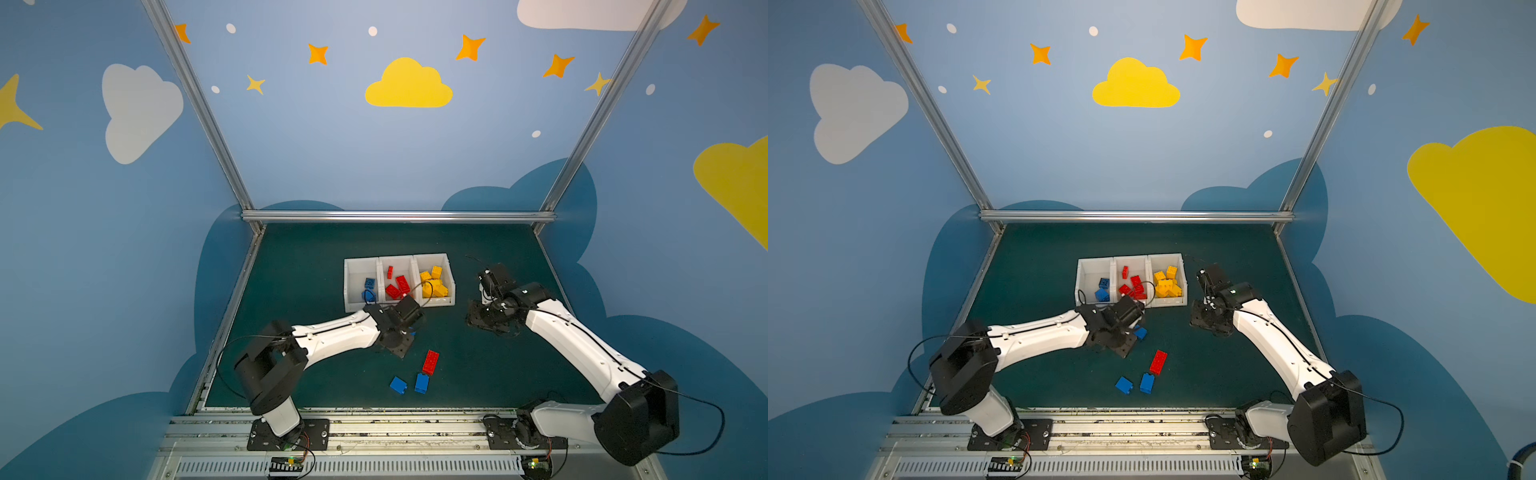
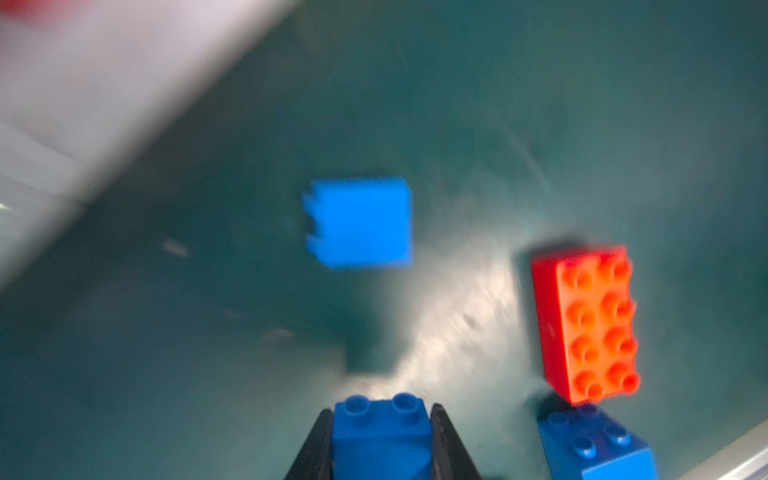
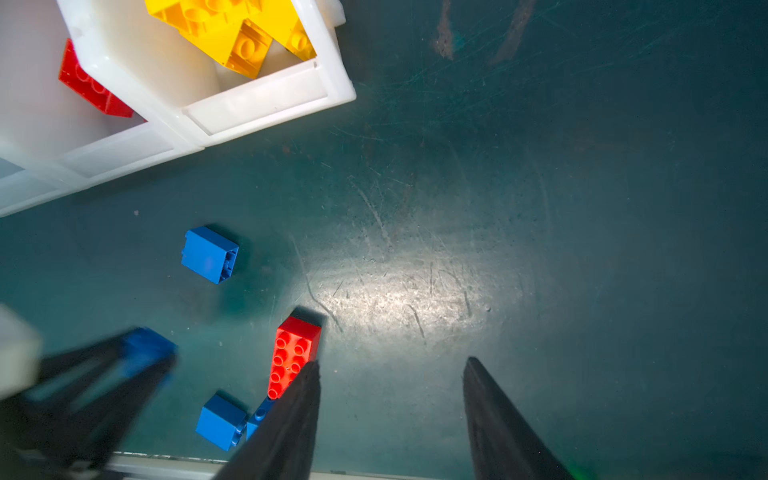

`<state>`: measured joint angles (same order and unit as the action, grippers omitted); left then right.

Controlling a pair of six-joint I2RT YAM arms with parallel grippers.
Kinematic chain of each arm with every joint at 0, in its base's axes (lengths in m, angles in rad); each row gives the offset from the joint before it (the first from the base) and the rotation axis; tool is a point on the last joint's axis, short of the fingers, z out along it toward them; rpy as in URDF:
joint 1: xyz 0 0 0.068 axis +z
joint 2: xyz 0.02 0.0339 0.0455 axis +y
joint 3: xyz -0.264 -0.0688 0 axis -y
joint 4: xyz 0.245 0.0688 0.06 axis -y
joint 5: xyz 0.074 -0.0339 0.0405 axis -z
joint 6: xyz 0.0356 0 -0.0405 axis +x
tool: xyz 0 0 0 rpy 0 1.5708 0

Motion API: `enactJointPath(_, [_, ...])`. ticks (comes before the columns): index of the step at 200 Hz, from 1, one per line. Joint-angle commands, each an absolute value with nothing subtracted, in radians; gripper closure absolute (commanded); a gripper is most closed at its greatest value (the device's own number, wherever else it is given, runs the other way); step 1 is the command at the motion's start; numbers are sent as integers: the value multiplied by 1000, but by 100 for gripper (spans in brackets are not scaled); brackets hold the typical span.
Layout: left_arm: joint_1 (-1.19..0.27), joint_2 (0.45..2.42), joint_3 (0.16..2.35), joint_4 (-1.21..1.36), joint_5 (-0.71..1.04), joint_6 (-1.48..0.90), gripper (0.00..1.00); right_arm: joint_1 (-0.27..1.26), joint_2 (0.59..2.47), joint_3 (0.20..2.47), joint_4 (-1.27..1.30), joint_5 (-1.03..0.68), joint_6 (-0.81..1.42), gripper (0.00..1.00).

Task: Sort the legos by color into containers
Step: 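Lift the blue brick and lower it into the compartment nearest the left arm, opening, then draw the left gripper back while the right gripper lowers onto a blue 2x2 brick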

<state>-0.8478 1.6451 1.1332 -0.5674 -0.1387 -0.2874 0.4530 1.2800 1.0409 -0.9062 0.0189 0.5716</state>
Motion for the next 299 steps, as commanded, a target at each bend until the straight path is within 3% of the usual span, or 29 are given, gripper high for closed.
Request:
enactJointPath(1, [-723, 1606, 1194, -564, -150, -197, 67, 449, 1260, 1044, -939, 35, 586, 45])
enactJointPath(51, [-466, 1733, 1364, -550, -60, -100, 66, 450, 1262, 1054, -947, 46, 589, 45])
enactJointPath(97, [-386, 1868, 1449, -539, -51, -88, 66, 451, 1273, 1052, -951, 42, 592, 45])
enactJointPath(119, [-371, 1895, 1468, -534, -52, -90, 62, 451, 1270, 1052, -951, 40, 592, 45])
enactJointPath(157, [-369, 1903, 1476, -534, -60, -95, 48, 451, 1282, 1058, -951, 35, 592, 43])
enactJointPath(299, [-365, 1800, 1412, -505, -26, -132, 48, 496, 1325, 1049, -939, 17, 607, 43])
